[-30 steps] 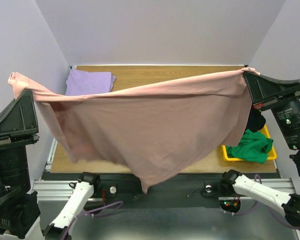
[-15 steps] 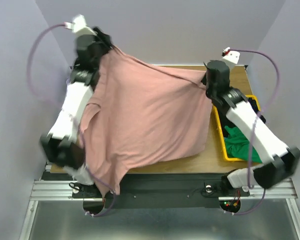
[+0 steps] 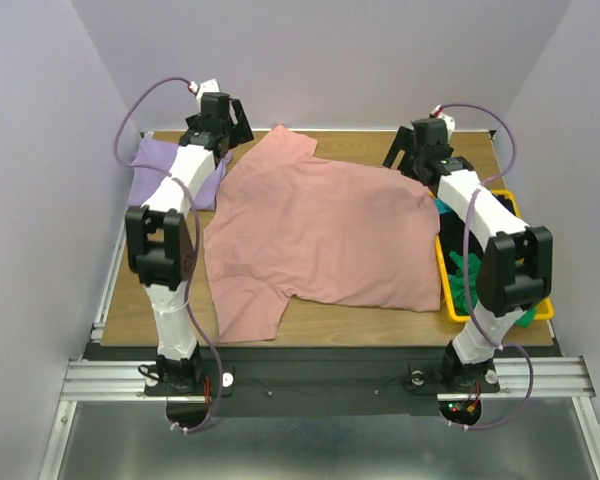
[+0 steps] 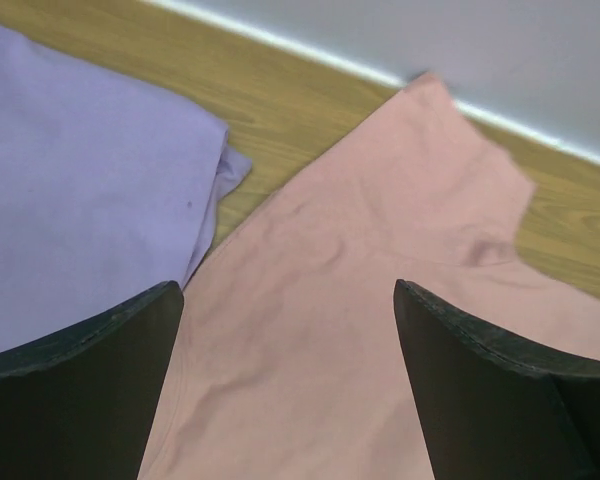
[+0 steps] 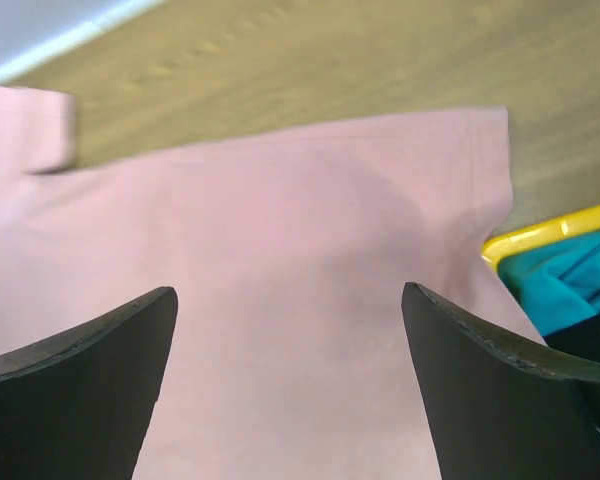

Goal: Fold and stack the t-shirts
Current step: Flatten the tshirt out

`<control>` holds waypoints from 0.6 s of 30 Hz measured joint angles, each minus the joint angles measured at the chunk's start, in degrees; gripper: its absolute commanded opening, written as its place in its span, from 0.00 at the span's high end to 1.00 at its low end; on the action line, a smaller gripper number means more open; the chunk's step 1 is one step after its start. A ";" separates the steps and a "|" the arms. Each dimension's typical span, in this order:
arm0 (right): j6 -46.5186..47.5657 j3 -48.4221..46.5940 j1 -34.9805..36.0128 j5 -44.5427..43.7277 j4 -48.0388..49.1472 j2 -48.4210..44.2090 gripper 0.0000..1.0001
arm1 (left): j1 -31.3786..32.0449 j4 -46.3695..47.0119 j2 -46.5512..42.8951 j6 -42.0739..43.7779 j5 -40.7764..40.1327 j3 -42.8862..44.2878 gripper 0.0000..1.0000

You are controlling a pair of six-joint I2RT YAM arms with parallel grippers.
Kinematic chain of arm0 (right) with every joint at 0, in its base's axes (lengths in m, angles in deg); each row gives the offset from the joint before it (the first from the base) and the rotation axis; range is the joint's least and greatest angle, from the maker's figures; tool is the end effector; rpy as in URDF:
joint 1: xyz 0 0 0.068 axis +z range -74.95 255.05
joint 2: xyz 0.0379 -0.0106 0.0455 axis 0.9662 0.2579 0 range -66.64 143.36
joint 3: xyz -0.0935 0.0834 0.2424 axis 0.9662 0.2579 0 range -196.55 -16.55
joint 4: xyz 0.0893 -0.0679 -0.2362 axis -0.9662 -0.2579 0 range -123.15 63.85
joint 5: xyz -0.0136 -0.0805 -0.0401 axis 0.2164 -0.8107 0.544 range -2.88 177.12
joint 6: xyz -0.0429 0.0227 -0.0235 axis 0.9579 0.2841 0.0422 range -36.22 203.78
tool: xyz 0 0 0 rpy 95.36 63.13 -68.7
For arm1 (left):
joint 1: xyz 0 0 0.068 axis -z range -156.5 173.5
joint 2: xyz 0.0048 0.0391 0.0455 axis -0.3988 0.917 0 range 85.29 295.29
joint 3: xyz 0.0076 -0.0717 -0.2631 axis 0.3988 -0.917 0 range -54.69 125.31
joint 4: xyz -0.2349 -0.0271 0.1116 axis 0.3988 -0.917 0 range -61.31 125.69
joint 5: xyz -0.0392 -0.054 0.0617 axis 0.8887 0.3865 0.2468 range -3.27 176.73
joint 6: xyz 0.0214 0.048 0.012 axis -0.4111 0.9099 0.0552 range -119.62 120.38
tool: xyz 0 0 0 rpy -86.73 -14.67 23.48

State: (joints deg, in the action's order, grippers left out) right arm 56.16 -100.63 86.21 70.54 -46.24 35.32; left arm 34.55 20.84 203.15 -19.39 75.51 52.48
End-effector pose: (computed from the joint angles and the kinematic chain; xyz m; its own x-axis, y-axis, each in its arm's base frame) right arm 0.4059 0.0696 0.2871 -0.5185 0.3506 -0.7799 0.3111 0.9269 0.2099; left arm 0.4856 -0.0877 0.3135 -0.4035 -0.2593 -0.8774 -0.1285 0.9656 -0.2262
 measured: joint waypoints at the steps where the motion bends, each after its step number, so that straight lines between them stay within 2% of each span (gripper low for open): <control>1: 0.20 0.09 0.20 1.07 0.24 -1.92 0.00 | 0.15 0.72 -4.00 0.00 -0.02 -2.78 0.01; 5: 0.44 2.43 0.28 4.22 2.16 -9.53 0.00 | 1.53 5.97 -16.11 -0.04 -1.40 -8.74 0.01; 9: 0.39 6.54 0.24 8.37 3.65 -13.29 0.00 | 3.50 9.25 -23.71 -0.83 -2.54 -14.19 0.01; 18: -0.20 19.50 1.31 12.81 2.97 -13.20 0.00 | 7.69 10.23 -32.11 -3.76 -1.05 -39.21 0.01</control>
State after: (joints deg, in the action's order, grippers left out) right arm 55.97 -81.13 87.52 83.35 -43.27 22.11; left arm 42.25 31.07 171.05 -23.15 74.46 13.27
